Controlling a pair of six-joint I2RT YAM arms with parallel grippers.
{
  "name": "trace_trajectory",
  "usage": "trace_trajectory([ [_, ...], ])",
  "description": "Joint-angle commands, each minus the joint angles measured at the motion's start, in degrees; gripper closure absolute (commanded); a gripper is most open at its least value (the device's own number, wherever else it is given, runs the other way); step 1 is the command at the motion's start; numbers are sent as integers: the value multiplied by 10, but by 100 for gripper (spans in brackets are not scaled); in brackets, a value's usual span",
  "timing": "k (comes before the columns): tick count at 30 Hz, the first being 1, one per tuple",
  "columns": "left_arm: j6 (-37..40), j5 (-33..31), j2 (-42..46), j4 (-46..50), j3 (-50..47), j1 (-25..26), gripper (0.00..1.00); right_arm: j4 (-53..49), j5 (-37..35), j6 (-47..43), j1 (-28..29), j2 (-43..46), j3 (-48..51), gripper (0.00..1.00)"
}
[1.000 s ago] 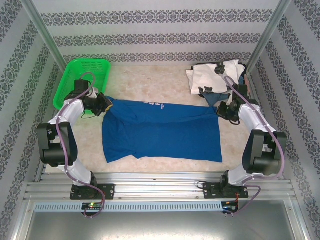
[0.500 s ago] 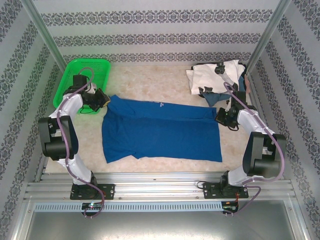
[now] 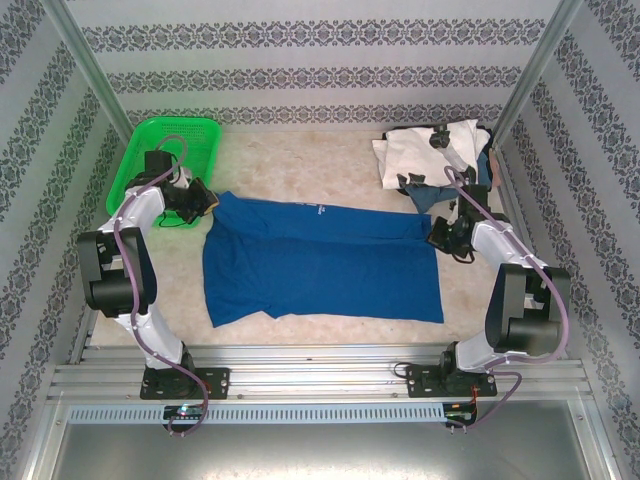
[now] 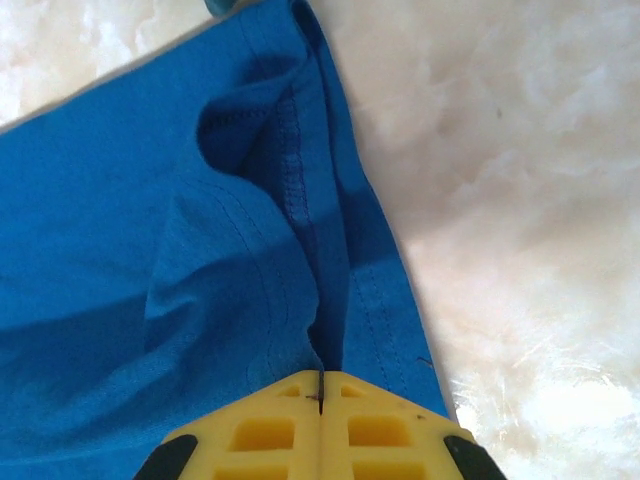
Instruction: Fold and stack the t-shirts
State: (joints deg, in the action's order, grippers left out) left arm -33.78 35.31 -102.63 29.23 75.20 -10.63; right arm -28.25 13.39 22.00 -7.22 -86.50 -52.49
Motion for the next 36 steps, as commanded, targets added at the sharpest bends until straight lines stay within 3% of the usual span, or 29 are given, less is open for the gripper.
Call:
trace_trajectory([
  [1, 23, -8, -13, 11, -15, -10, 100, 0, -6, 14, 5, 2, 17, 100],
  [14, 38, -16, -21, 5, -65, -10, 100, 3, -26, 25, 5, -28, 35, 100],
  [18, 39, -18, -22, 6, -67, -10, 94, 2, -29, 25, 6, -35, 32, 95],
  [22, 37, -22, -18, 16, -60, -10, 69, -6, -29, 24, 5, -35, 25, 80],
  [27, 17, -16, 25, 3, -67, -9, 52, -7, -8, 22, 5, -5, 26, 54],
  [32, 15, -9, 81, 37, -75, -2, 45, -21, 26, -16, 9, 62, 29, 34],
  [36, 21, -37, 143, 77, -90, 8, 42, -24, 56, -47, 11, 140, 43, 25],
])
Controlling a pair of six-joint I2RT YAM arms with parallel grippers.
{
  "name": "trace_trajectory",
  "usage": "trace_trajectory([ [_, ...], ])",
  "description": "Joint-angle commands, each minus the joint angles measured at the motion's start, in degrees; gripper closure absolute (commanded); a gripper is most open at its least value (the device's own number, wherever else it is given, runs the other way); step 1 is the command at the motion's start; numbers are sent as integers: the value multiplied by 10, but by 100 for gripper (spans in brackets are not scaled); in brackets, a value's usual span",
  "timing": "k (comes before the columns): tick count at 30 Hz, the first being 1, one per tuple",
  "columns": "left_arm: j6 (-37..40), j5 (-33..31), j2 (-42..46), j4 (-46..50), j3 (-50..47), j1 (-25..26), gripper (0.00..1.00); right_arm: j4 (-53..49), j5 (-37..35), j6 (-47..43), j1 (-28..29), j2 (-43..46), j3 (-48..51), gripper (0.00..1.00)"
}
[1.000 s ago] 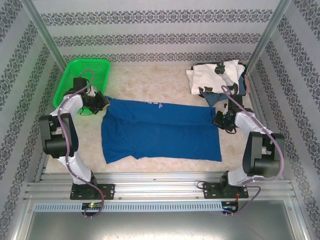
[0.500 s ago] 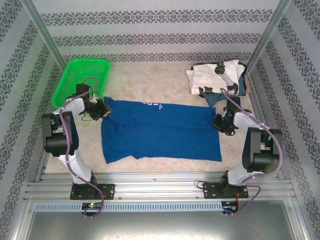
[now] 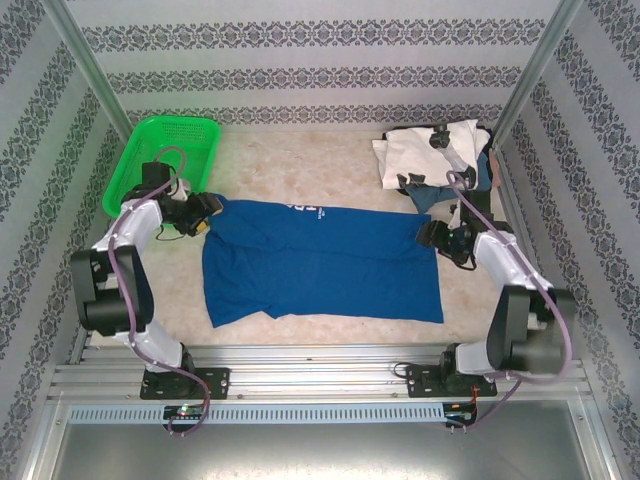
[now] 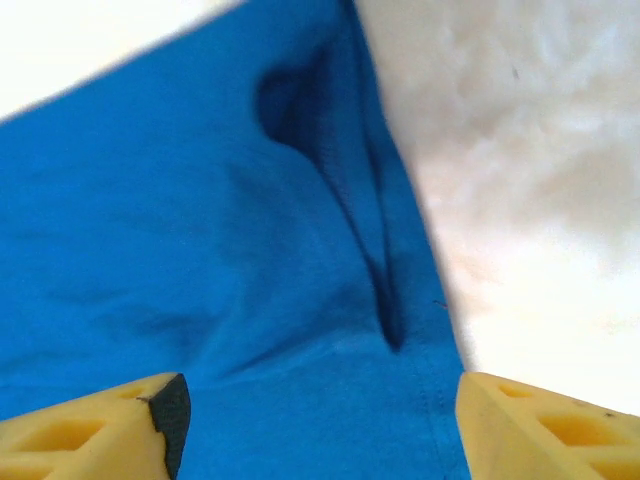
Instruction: Fold and stack the t-shirts
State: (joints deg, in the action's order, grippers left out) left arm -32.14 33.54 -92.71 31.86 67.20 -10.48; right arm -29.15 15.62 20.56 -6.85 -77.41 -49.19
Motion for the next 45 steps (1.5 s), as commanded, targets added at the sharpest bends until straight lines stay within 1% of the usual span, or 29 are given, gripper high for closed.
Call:
trace_trajectory([
  [1, 13, -32, 58, 62, -14, 17, 41, -15, 42, -39, 8, 69, 14, 23],
  [3, 37, -69, 75, 94, -14, 44, 40, -19, 58, -48, 10, 105, 20, 19],
  [6, 69, -123, 84, 134, -21, 89, 38, -35, 85, -63, 17, 138, 23, 17],
  [8, 96, -172, 79, 147, -23, 127, 36, -42, 94, -74, 30, 156, 28, 15],
  [10, 124, -207, 58, 155, -15, 160, 35, -44, 94, -81, 44, 170, 36, 11],
  [12, 152, -224, 32, 147, -9, 189, 35, -40, 94, -83, 56, 181, 45, 7],
  [14, 187, -244, 2, 141, 5, 219, 35, -33, 96, -77, 67, 187, 49, 5],
  [17, 226, -268, -40, 139, 29, 257, 35, -31, 94, -70, 83, 184, 44, 3],
  [21, 248, -281, -90, 134, 63, 292, 39, -41, 79, -72, 103, 179, 34, 2],
  [28, 269, -331, -163, 135, 110, 318, 44, -47, 86, -72, 105, 184, 31, 2],
  [30, 276, -335, -181, 138, 118, 320, 47, -48, 83, -72, 105, 187, 30, 2],
  [34, 287, -352, -207, 144, 130, 322, 48, -48, 84, -71, 105, 191, 30, 2],
  [37, 292, -357, -223, 145, 141, 323, 51, -50, 81, -71, 105, 193, 26, 2],
  [39, 295, -366, -236, 147, 153, 324, 56, -47, 80, -71, 105, 192, 25, 2],
  [40, 299, -370, -242, 149, 160, 324, 60, -46, 80, -70, 105, 191, 26, 2],
  [42, 305, -378, -255, 157, 181, 325, 71, -44, 82, -68, 105, 187, 23, 2],
  [45, 316, -372, -266, 172, 210, 325, 82, -45, 81, -68, 105, 185, 21, 2],
])
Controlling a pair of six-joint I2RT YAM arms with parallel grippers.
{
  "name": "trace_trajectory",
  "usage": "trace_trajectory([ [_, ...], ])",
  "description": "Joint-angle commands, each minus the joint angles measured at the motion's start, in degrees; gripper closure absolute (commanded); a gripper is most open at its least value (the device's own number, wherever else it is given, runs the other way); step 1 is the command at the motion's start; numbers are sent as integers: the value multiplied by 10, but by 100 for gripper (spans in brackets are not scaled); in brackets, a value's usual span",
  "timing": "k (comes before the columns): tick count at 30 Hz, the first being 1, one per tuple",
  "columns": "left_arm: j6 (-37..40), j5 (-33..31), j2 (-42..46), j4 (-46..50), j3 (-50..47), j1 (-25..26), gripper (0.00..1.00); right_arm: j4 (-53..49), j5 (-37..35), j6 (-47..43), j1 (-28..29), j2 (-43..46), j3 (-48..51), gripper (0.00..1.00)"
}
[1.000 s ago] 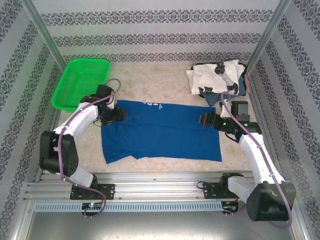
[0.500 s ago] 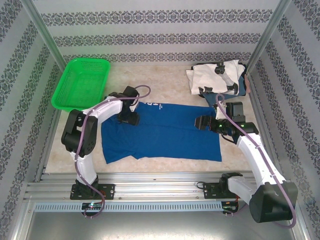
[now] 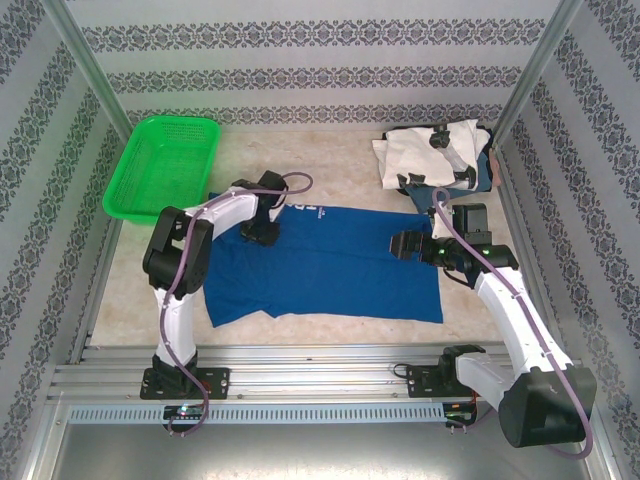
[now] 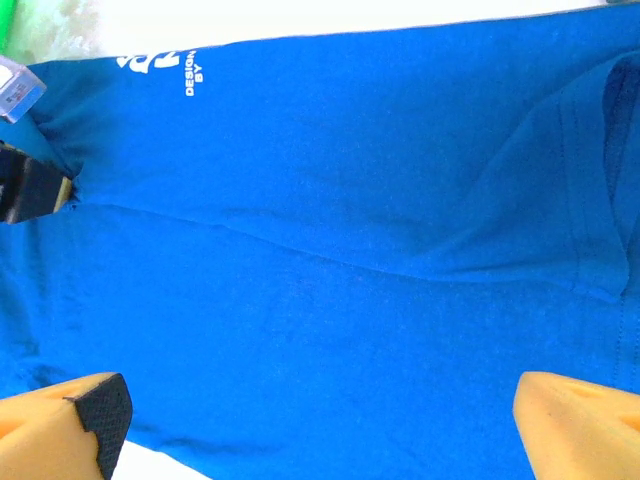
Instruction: Fold and stack the t-shirts
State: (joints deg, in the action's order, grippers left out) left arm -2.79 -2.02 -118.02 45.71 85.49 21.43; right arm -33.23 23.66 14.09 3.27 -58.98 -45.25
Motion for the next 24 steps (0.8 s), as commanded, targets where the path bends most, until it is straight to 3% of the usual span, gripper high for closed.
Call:
trace_trajectory([
  [1, 26, -14, -15, 40, 35, 6, 84, -3, 0, -4, 5, 1, -18, 2],
  [7, 55, 16, -21, 87, 75, 5, 89, -3, -4, -4, 4, 3, -16, 2],
  [18, 82, 168, -45, 205, 132, 2, 93, -2, -9, -11, 4, -3, -15, 2],
  [24, 80, 203, -81, 234, 157, -6, 95, 2, -5, -13, 4, -10, -15, 2],
])
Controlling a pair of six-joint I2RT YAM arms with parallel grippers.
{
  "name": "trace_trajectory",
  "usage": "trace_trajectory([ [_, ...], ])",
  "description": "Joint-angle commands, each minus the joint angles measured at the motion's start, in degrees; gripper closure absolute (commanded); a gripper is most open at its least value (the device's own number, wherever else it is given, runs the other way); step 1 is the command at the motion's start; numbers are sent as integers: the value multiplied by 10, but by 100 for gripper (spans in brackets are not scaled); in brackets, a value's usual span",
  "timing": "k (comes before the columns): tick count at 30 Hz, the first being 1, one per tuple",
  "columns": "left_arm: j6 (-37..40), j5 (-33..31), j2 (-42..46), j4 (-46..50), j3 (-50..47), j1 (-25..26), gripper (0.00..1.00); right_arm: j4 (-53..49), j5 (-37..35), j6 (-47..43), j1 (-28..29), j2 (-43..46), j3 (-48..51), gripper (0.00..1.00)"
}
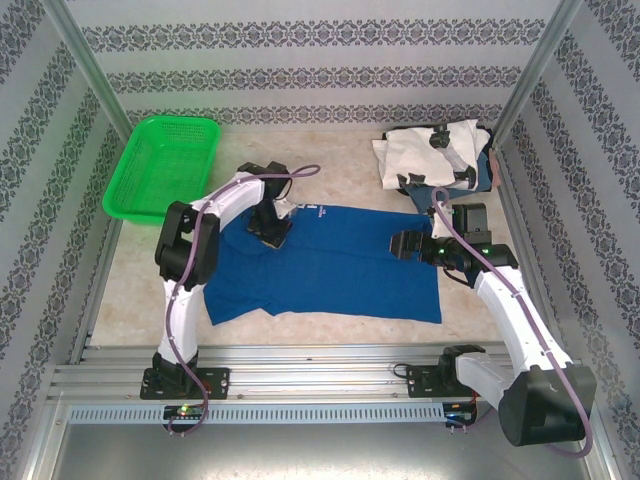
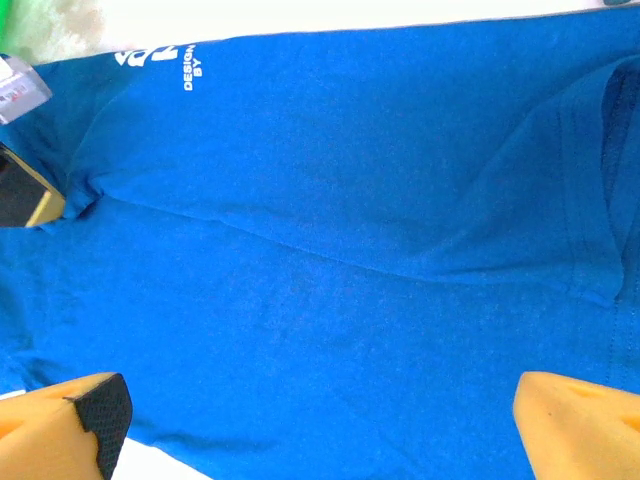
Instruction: Fold and stack the t-shirts
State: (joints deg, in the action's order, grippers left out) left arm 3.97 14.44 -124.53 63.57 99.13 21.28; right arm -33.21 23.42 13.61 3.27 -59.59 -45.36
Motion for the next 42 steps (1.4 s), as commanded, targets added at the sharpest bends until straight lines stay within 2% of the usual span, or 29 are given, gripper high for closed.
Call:
trace_trajectory([
  [1, 9, 37, -21, 55, 25, -5, 92, 1, -3, -9, 4, -6, -15, 2],
  [4, -11, 5, -32, 36, 33, -6, 82, 4, 0, -7, 4, -6, -11, 2],
  [6, -42, -2, -18, -1, 24, -9, 62, 6, 0, -5, 4, -4, -10, 2],
  [7, -57, -1, -8, -17, 19, -10, 56, 7, 0, -5, 4, -5, -10, 2],
  [9, -88, 6, 20, -44, 10, -10, 48, 5, 0, -7, 4, -5, -11, 2],
  [11, -119, 13, 59, -69, -10, -11, 45, 4, 0, -8, 4, -5, -13, 2],
  [15, -215, 7, 170, -131, -110, -34, 42, 6, 2, -8, 4, -4, -12, 2],
  [19, -331, 51, 281, -231, -259, -101, 41, 14, 15, -9, 4, -1, -11, 2],
  [22, -393, 78, 332, -308, -349, -149, 40, 22, 28, -11, 5, 3, -11, 2],
  [29, -463, 93, 335, -424, -442, -204, 45, 25, 43, -16, 7, -7, -22, 2],
  [35, -487, 50, 319, -455, -445, -215, 50, 21, 44, -19, 6, -11, -26, 2],
  [42, -511, 40, 288, -462, -441, -218, 55, 18, 41, -23, 7, -12, -27, 2],
])
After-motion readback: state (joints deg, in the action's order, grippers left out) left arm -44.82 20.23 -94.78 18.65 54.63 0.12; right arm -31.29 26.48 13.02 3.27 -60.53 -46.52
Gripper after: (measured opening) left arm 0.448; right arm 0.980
